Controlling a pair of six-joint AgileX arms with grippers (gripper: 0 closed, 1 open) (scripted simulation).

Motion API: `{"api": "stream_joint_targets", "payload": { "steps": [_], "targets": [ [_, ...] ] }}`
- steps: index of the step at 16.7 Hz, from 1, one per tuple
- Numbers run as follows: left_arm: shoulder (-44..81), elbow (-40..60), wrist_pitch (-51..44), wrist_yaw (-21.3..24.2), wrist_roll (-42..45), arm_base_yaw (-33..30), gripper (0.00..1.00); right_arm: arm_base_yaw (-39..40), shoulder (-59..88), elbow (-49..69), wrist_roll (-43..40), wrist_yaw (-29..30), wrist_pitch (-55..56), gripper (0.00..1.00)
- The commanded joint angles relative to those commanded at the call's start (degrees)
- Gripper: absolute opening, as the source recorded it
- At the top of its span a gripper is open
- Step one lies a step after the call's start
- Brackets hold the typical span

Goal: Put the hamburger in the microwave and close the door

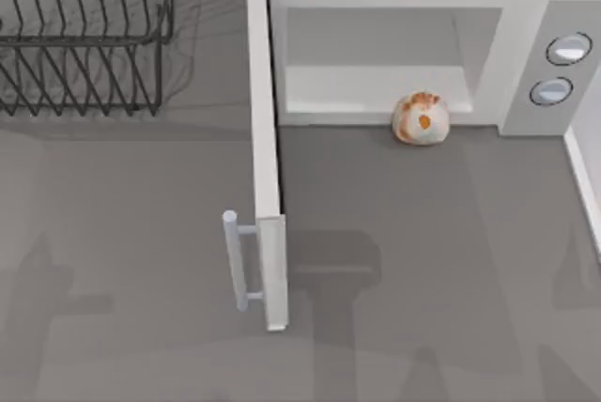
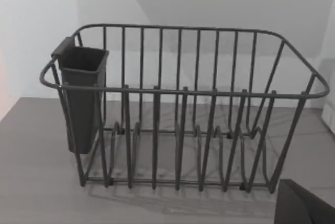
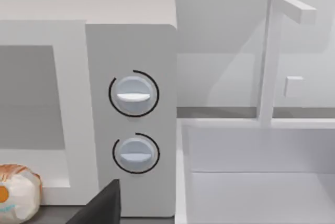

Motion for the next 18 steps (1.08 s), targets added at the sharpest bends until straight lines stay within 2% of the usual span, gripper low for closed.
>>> {"api": "stream_joint_targets", "payload": {
  "steps": [4,13,18],
  "targets": [
    [13.32,8.11,-4.16,-6.84,-5.61,-8.84,0.0,0.0,0.0,0.0,0.0,0.0,0.0,1.0],
    [56.25,28.6,-12.57,-25.75,-20.35,-34.91,0.0,0.0,0.0,0.0,0.0,0.0,0.0,1.0],
    [67.78,34.06,-14.11,-31.55,-24.53,-43.18,0.0,0.0,0.0,0.0,0.0,0.0,0.0,1.0]
  ]
}}
